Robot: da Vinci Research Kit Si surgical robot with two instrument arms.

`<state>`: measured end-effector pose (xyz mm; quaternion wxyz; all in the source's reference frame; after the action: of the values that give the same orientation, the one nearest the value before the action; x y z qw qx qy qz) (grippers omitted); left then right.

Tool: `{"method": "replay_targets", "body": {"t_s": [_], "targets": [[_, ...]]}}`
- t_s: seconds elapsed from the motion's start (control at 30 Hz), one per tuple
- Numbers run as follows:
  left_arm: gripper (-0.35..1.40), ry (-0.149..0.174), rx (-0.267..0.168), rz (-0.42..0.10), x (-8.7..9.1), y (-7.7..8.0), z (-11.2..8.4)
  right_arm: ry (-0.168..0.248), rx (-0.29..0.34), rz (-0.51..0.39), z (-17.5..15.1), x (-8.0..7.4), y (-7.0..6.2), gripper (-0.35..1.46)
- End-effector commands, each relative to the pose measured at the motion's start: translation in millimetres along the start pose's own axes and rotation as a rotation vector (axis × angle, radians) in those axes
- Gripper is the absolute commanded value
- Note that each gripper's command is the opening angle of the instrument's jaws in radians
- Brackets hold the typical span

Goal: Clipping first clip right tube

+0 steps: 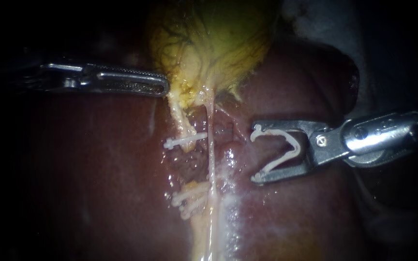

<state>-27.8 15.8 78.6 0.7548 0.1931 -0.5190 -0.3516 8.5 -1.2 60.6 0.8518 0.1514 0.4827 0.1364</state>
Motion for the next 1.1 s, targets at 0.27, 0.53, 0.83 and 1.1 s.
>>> {"method": "replay_targets", "body": {"t_s": [0.27,0.53,0.83,1.1], "targets": [[-0.35,0.002,-0.003,-0.022,-2.9,-0.4,-3.7,0.0,0.0,0.0,-0.2,0.0,0.0,0.6],[-0.35,-0.03,-0.032,-0.009,-6.0,-1.0,-7.4,0.0,0.0,0.0,-0.1,0.0,0.0,0.6],[-0.35,-0.031,-0.035,-0.008,-5.8,-1.1,-7.2,0.009,0.102,0.014,1.4,0.0,0.5,0.58],[-0.35,-0.031,-0.035,-0.008,-5.8,-1.1,-7.2,-0.007,0.171,0.132,4.4,-1.3,0.7,0.56]]}}
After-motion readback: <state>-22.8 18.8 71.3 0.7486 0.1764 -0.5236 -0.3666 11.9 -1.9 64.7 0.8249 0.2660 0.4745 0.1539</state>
